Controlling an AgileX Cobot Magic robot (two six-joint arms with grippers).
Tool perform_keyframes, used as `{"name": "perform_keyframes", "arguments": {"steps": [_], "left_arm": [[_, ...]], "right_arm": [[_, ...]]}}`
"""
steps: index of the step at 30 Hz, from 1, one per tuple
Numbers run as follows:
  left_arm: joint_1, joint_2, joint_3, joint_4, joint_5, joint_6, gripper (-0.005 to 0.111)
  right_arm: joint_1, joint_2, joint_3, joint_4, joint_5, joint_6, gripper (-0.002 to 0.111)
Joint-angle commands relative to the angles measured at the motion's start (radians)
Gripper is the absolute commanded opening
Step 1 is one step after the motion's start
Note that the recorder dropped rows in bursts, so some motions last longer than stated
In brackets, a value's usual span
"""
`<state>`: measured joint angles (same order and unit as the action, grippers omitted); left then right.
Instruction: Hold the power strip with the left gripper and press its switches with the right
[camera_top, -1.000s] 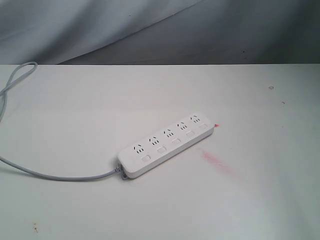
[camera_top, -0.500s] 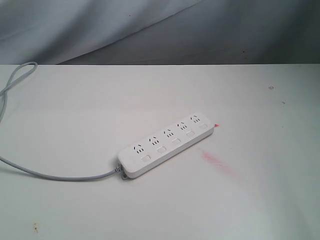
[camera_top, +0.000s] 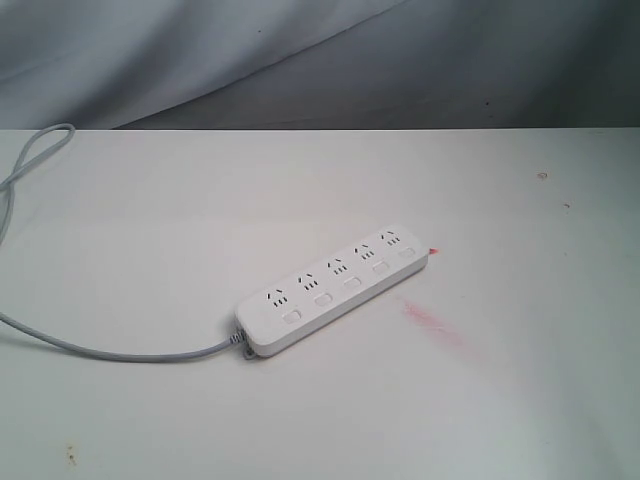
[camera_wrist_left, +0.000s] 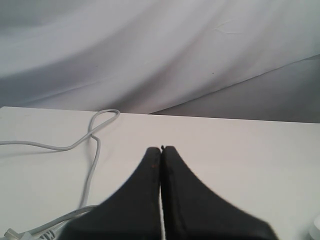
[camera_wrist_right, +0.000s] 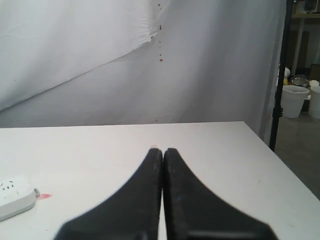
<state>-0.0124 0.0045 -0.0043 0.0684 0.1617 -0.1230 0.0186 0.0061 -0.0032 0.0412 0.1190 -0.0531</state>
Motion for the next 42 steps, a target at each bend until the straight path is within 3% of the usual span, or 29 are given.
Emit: {"name": "perform_keyframes", "arguments": {"steps": [1, 16, 33, 42], "left_arm": [[0.002, -0.005, 0.004, -0.007, -0.006, 0.005, 0.000], [0.002, -0.005, 0.004, -0.007, -0.006, 0.003, 0.000], [0.002, -0.005, 0.004, -0.007, -0.006, 0.003, 0.000], [0.002, -0.005, 0.004, -0.007, -0.006, 0.003, 0.000]], "right_arm": [[-0.008, -0.006, 0.003, 0.021, -0.010, -0.066, 0.000], [-0.003, -0.006, 0.003, 0.083, -0.005, -0.040, 0.000], [0.112, -0.006, 0.003, 0.049, 0.003, -0.051, 0.000], [0.112, -0.006, 0.003, 0.049, 0.003, -0.048, 0.000]]}}
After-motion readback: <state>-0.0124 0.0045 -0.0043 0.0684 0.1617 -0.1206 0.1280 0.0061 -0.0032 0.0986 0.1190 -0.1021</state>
